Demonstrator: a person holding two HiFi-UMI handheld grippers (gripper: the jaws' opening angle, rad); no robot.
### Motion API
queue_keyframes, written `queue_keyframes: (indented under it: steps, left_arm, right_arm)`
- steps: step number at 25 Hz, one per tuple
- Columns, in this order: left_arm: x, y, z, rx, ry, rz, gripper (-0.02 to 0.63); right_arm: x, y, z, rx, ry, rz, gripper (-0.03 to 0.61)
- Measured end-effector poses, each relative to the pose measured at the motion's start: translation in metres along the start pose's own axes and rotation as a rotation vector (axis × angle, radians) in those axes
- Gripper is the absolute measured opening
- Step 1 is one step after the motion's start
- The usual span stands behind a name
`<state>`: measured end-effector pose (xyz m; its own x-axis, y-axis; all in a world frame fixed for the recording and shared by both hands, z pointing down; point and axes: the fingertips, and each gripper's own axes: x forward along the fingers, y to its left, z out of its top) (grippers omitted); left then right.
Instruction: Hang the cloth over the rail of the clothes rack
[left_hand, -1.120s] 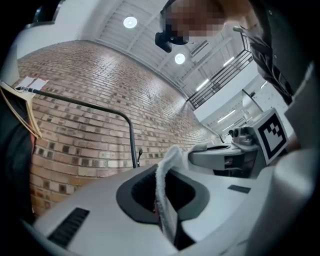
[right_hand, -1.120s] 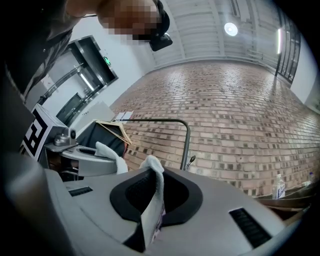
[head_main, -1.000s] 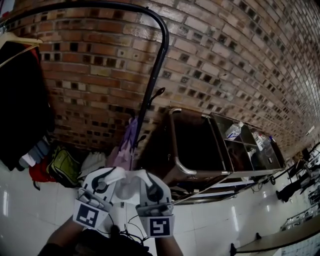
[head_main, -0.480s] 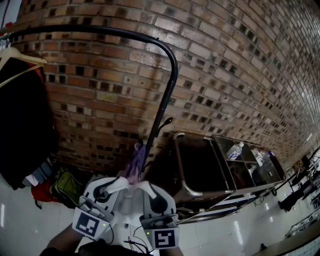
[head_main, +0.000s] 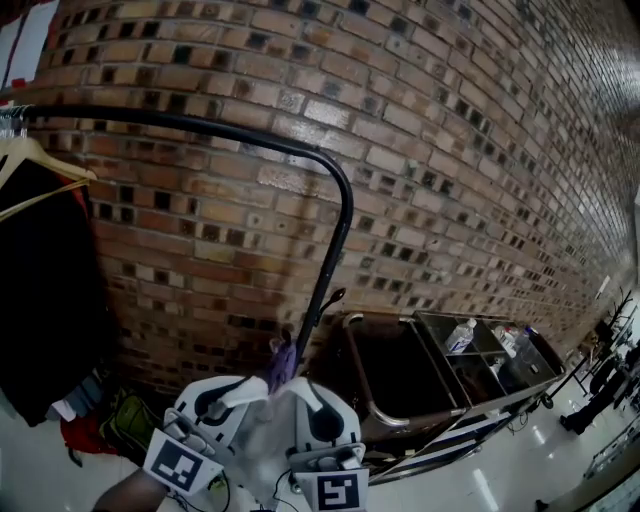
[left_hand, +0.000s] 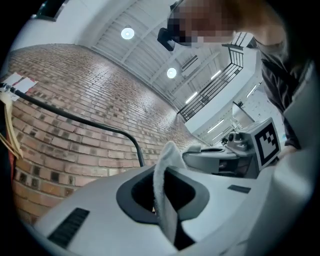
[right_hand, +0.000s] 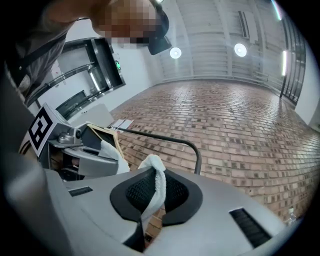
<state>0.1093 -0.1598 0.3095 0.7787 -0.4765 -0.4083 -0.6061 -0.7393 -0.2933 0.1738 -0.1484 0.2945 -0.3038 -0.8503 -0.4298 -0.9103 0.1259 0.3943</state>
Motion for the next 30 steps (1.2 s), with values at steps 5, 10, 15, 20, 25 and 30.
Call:
queue_keyframes:
  steps: [5,10,15,20,25,30]
  left_arm:
    - [0.016,-0.001,-0.004,-0.007,0.019,-0.083,0.041]
    - [0.04,0.006,0.008,-0.011,-0.021,-0.119,0.041]
    - [0.06,0.011,0.02,0.062,-0.05,-0.13,0.041]
    - [0.091,0.01,0.028,0.078,-0.067,-0.144,0.041]
    - [0.134,0.005,0.041,0.069,-0.095,-0.172,0.041]
    - [0.169,0.005,0.051,0.132,-0.186,-0.143,0.041]
  right_arm:
    - [0.011,-0.003,0.008,-0.011,-0.007,-0.054,0.012]
    - [0.02,-0.016,0.017,-0.082,-0.008,-0.111,0.012]
    - [0.02,-0.048,0.022,-0.121,-0.001,-0.165,0.012]
    - [0.032,-0.081,0.031,-0.164,-0.025,-0.168,0.012]
    - [0.051,-0.118,0.031,-0.186,0.004,-0.162,0.012]
    - [0.064,-0.151,0.033,-0.171,-0.055,-0.173,0.012]
